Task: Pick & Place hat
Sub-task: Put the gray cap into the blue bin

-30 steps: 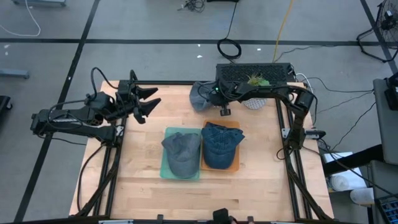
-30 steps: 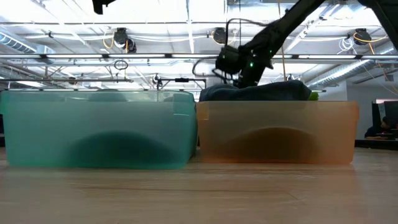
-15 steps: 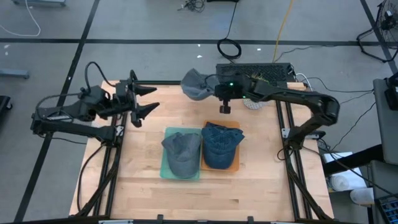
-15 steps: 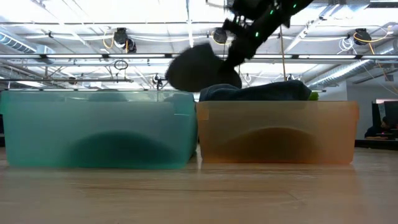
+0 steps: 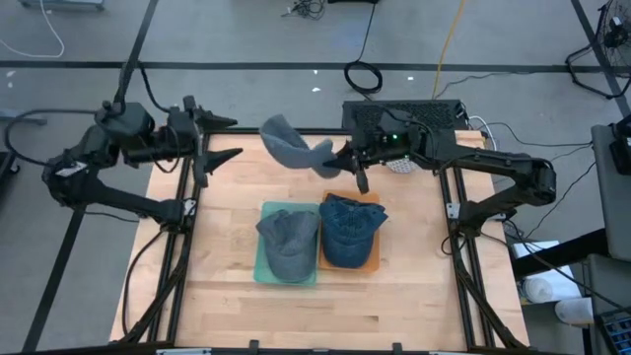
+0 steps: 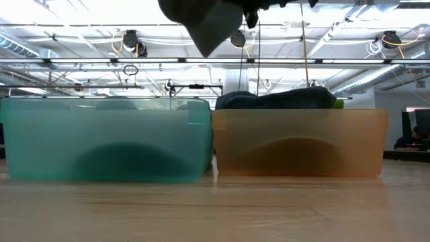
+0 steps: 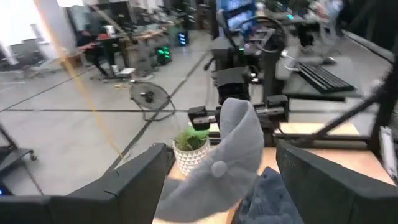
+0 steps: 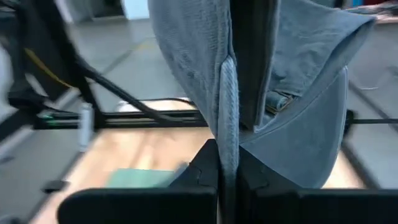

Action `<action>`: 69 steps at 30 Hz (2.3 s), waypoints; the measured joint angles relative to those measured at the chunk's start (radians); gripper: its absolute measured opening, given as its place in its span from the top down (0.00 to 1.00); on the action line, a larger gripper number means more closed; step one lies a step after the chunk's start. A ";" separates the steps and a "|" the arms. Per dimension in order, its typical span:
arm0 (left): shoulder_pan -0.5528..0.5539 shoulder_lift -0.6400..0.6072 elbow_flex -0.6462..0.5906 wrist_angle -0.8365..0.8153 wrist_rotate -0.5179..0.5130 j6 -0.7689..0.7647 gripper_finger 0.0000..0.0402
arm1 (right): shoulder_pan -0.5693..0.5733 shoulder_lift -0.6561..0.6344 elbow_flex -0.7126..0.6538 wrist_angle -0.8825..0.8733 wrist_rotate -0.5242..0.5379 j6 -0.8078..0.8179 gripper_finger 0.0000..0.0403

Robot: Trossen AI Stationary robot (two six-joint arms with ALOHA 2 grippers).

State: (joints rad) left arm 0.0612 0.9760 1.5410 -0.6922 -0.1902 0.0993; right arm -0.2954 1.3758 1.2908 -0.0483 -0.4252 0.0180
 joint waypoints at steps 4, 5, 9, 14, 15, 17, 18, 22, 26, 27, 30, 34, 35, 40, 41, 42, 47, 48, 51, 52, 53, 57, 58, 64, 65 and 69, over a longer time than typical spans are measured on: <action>0.000 0.102 0.172 -0.124 0.100 0.031 0.22 | 0.043 -0.002 0.008 -0.004 -0.096 0.055 1.00; -0.001 0.126 0.211 -0.151 0.130 0.036 0.22 | 0.057 -0.002 0.008 -0.007 -0.112 0.066 1.00; -0.015 0.222 0.357 -0.279 0.204 0.050 0.22 | 0.112 -0.002 0.008 0.000 -0.130 0.083 1.00; -0.043 0.337 0.491 -0.410 0.252 0.021 0.22 | 0.155 -0.002 0.008 0.022 -0.130 0.101 1.00; -0.051 0.358 0.506 -0.428 0.258 0.014 0.22 | 0.160 -0.002 0.008 0.020 -0.130 0.101 1.00; -0.066 0.394 0.525 -0.441 0.279 -0.002 0.22 | 0.170 -0.001 0.008 0.011 -0.130 0.100 1.00; -0.074 0.408 0.526 -0.441 0.294 -0.007 0.22 | 0.174 -0.001 0.008 0.011 -0.130 0.100 1.00; -0.102 0.452 0.527 -0.453 0.353 -0.022 0.22 | 0.180 -0.001 0.009 0.004 -0.130 0.096 1.00; -0.126 0.480 0.527 -0.493 0.370 -0.069 0.22 | 0.180 -0.001 0.009 -0.017 -0.139 0.094 1.00; -0.132 0.485 0.527 -0.502 0.370 -0.082 0.22 | 0.180 -0.001 0.009 -0.016 -0.154 0.094 1.00; -0.145 0.493 0.527 -0.549 0.367 -0.117 0.22 | 0.181 -0.001 0.009 -0.016 -0.157 0.094 1.00; -0.152 0.504 0.528 -0.601 0.321 -0.181 0.22 | 0.187 -0.001 0.009 -0.017 -0.157 0.092 1.00; -0.152 0.506 0.527 -0.606 0.318 -0.197 0.22 | 0.187 -0.001 0.009 -0.015 -0.157 0.092 1.00; -0.152 0.503 0.527 -0.585 0.322 -0.225 0.32 | 0.187 -0.001 0.009 -0.013 -0.157 0.093 1.00; -0.152 0.503 0.527 -0.585 0.325 -0.225 0.36 | 0.187 -0.001 0.009 -0.012 -0.157 0.093 1.00; -0.152 0.504 0.527 -0.586 0.330 -0.226 0.40 | 0.187 -0.001 0.009 -0.012 -0.157 0.093 1.00; -0.151 0.505 0.527 -0.590 0.374 -0.238 0.62 | 0.187 -0.001 0.009 -0.006 -0.157 0.092 1.00; -0.151 0.505 0.527 -0.590 0.377 -0.243 0.67 | 0.187 -0.001 0.009 -0.003 -0.157 0.092 1.00; -0.152 0.505 0.527 -0.590 0.378 -0.252 0.80 | 0.187 -0.001 0.009 0.003 -0.157 0.091 1.00; -0.151 0.505 0.527 -0.590 0.378 -0.252 0.85 | 0.187 -0.001 0.009 0.008 -0.157 0.091 1.00; -0.151 0.505 0.527 -0.590 0.378 -0.251 0.90 | 0.187 -0.001 0.009 0.015 -0.157 0.091 1.00; -0.151 0.505 0.527 -0.572 0.394 -0.273 0.96 | 0.187 -0.001 0.009 0.034 -0.157 0.061 0.98; -0.151 0.505 0.527 -0.555 0.410 -0.285 0.96 | 0.187 -0.001 0.009 0.034 -0.156 0.048 0.97; -0.138 0.495 0.526 -0.414 0.569 -0.336 0.96 | 0.186 -0.002 0.009 0.036 -0.102 0.092 0.83; -0.133 0.492 0.527 -0.403 0.594 -0.350 0.96 | 0.183 -0.006 0.009 0.034 -0.095 0.107 0.80; -0.125 0.472 0.529 -0.407 0.610 -0.388 0.96 | 0.163 -0.046 0.010 0.024 -0.096 0.123 0.68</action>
State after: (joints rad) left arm -0.0635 1.4477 2.0701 -1.0996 0.4198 -0.2882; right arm -0.1323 1.3295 1.3006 -0.0243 -0.5210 0.1409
